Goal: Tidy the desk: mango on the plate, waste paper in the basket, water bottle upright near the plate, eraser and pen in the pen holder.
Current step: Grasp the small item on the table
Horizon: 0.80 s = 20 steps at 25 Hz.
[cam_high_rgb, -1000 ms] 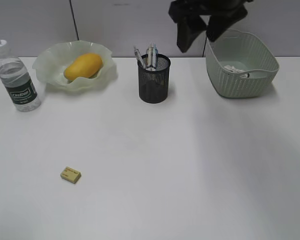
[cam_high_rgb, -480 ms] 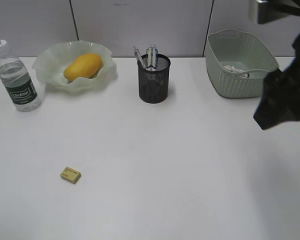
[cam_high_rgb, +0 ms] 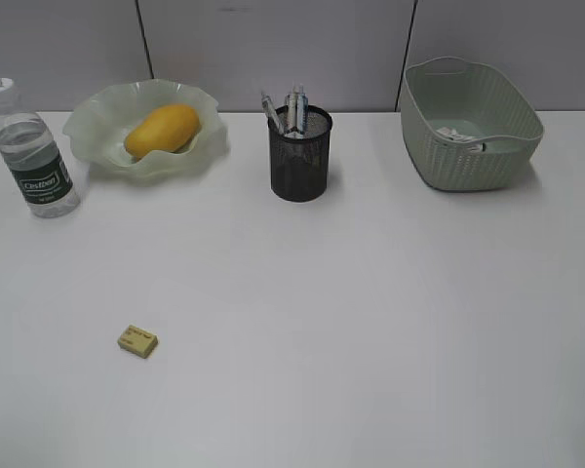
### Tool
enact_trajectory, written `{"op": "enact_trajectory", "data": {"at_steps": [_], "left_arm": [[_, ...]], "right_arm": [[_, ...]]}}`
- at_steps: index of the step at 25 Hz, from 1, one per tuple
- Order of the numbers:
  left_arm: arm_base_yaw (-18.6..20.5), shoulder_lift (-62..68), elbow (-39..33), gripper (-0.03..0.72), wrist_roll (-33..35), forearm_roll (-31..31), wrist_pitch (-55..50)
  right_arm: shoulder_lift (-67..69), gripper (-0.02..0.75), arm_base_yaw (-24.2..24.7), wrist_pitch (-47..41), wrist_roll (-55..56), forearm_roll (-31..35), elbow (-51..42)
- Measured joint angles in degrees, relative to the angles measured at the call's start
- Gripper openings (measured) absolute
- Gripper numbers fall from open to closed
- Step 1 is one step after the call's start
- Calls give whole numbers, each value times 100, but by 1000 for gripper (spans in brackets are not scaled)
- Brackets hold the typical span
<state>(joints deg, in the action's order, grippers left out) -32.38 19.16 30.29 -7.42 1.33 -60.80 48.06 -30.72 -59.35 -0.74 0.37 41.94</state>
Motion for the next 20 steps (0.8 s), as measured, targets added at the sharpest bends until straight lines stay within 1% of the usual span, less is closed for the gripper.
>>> {"op": "enact_trajectory", "data": {"at_steps": [3, 8, 11, 15, 20], "left_arm": [[0, 0, 0, 445, 0, 0, 0], [0, 0, 0, 445, 0, 6, 0], [0, 0, 0, 445, 0, 6, 0], [0, 0, 0, 445, 0, 6, 0], [0, 54, 0, 445, 0, 6, 5]], "right_arm": [[-796, 543, 0, -4, 16, 0, -333], [-1884, 543, 0, -33, 74, 24, -622], [-2399, 543, 0, -161, 191, -125, -804], [-2760, 543, 0, -392, 475, -404, -1029], [-2887, 543, 0, -421, 539, -441, -1123]]}}
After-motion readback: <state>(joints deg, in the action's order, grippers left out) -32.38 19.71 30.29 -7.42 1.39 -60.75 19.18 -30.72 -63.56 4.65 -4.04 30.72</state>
